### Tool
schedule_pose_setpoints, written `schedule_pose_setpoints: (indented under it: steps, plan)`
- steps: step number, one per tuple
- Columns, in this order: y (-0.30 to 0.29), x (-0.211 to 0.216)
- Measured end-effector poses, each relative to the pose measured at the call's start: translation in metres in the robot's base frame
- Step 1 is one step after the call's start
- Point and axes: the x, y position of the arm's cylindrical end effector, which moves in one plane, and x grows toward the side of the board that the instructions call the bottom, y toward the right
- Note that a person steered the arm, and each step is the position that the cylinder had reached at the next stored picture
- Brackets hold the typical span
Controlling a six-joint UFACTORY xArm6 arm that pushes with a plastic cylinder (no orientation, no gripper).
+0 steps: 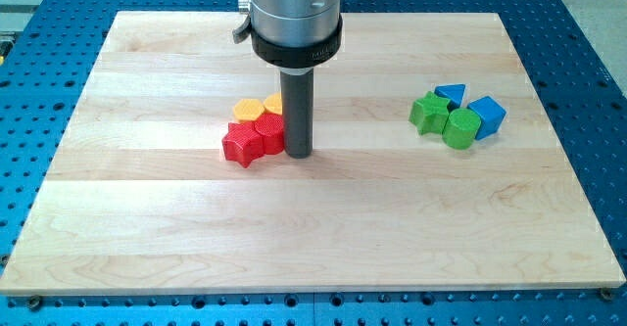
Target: Separate the red blocks from the yellow blocks
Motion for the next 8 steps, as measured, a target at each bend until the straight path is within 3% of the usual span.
schedule_pose_setpoints:
  steps: [2,3,4,8]
  plan:
    - [0.027,0.004]
    - [0.066,-0.033]
    - [0.058,-0.050]
    - [-0.039,-0.043]
